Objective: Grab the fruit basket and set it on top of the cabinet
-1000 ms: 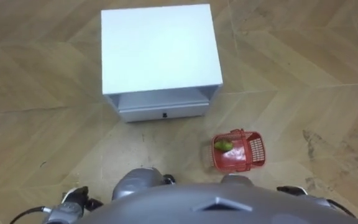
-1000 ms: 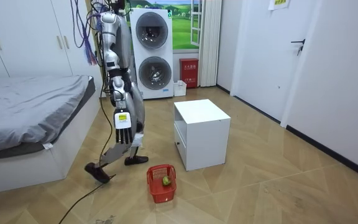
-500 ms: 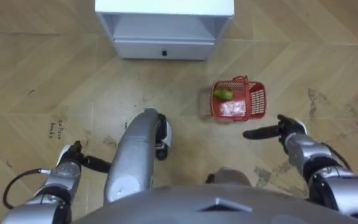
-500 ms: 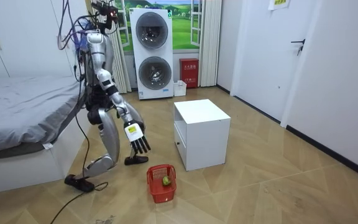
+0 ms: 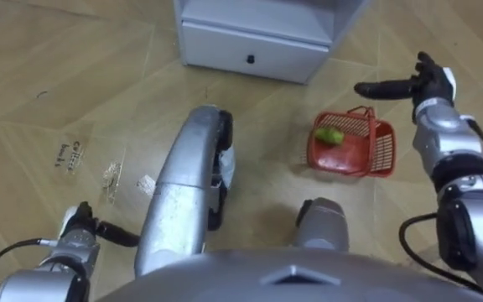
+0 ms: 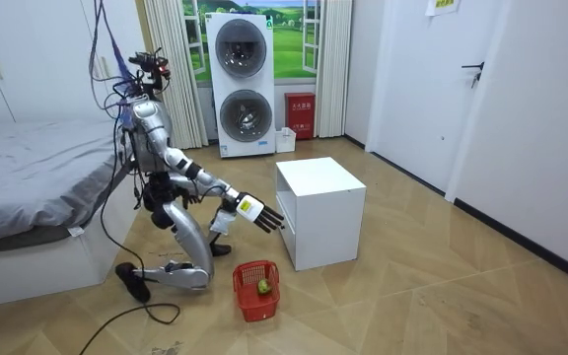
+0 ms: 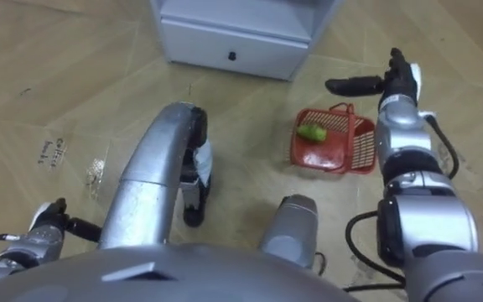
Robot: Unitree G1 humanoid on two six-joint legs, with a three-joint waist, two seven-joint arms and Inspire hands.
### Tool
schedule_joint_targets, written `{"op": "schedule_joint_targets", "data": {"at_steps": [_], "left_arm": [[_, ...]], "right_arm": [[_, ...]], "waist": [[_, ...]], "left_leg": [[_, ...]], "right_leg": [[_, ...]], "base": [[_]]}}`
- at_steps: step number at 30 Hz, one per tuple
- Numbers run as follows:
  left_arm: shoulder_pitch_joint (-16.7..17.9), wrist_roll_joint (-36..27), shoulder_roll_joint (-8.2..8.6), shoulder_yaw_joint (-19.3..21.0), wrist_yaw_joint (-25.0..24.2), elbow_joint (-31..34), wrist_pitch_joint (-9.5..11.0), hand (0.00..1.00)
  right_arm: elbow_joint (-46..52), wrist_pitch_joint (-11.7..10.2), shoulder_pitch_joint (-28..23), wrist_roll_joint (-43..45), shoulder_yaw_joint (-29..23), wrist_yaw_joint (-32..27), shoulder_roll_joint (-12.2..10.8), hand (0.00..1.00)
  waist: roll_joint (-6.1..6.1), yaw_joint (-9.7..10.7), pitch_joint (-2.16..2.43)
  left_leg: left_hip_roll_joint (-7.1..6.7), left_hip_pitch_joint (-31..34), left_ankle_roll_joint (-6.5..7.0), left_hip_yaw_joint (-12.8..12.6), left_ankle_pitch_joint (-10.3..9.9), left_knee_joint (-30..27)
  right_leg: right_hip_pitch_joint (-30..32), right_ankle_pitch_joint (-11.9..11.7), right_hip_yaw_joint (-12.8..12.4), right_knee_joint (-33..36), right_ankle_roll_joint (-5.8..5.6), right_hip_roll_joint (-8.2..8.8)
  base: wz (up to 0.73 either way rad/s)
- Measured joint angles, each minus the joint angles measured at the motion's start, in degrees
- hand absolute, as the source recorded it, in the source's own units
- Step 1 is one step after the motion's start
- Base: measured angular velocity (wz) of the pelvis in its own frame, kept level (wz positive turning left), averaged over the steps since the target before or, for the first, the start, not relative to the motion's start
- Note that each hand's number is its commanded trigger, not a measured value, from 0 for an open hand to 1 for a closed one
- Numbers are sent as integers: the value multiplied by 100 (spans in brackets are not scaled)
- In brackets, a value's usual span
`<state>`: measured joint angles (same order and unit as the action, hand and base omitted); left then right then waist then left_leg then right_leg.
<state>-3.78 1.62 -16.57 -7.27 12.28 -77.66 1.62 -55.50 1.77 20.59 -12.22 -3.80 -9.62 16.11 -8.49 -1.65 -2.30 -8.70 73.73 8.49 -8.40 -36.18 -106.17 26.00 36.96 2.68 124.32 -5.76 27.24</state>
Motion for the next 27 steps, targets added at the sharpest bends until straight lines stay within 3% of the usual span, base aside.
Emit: {"op": "schedule_joint_targets", "data": {"at_steps": [2, 4, 8, 11, 14, 17, 18, 19, 21, 27], "left_arm": [[21, -29, 45, -106, 83, -14, 130, 0], [212, 17, 76, -134, 64, 4, 154, 0], [479, 20, 42, -220, 42, -55, 136, 0], [716, 19, 41, -340, -52, -9, 128, 0], [834, 19, 40, -359, -138, -3, 121, 0], [908, 16, 38, -417, -228, 6, 86, 0], [882, 16, 99, -449, -292, 9, 67, 0], [876, 16, 123, -506, -339, 15, 85, 0], [877, 18, 140, -594, -433, 30, 81, 0], [873, 23, 139, -742, -611, 39, 44, 0]], "right_arm": [[5, -17, 25, 1, -12, -32, 10, 0], [11, -62, 28, -56, -11, -16, 16, 0], [13, -59, 23, -68, 25, -17, 94, 0], [24, -60, 23, -63, 159, -15, 215, 0], [119, -62, 21, -58, 244, -21, 217, 0], [123, -69, 7, -81, 369, -34, 221, 0], [132, -97, 7, -110, 452, -35, 257, 0], [131, -105, -9, -179, 593, -38, 253, 0], [90, -101, -61, -301, 765, -24, 256, 0], [-282, -47, -200, -368, 895, 61, 264, 0]], "waist": [[-75, 133, 13], [-28, 144, 30], [-31, 156, 27], [-63, 168, 25], [-101, 192, 9], [-118, 189, -3], [-8, 125, -48], [27, 113, -43], [44, 88, -35], [87, -63, -24]], "left_leg": [[98, 27, 16, -187, -7, -36], [226, 15, 66, -248, 29, -40], [228, -16, 111, -334, 52, -37], [224, -50, 58, -424, 12, -48], [225, -43, -116, -414, -26, -119], [230, -15, -312, -333, -107, -319], [304, 23, -422, -203, -137, -398], [313, 77, -501, -162, -110, -363], [402, 119, -553, -159, -84, -330], [412, 194, -604, -155, -58, -270]], "right_leg": [[-28, 2, -87, 70, -7, 62], [5, 3, -111, 91, -7, 60], [58, 6, -260, 148, -10, 60], [33, 81, -390, 231, 38, 40], [-31, 216, -409, 373, 118, 17], [-222, 377, -425, 596, 196, -171], [-200, 400, -406, 658, 206, -329], [-159, 401, -394, 689, 207, -381], [-46, 403, -413, 738, 207, -435], [120, 407, -417, 759, 201, -432]], "base": [[45], [1], [-4], [4], [1], [1], [-10], [-11], [-2], [0]]}}
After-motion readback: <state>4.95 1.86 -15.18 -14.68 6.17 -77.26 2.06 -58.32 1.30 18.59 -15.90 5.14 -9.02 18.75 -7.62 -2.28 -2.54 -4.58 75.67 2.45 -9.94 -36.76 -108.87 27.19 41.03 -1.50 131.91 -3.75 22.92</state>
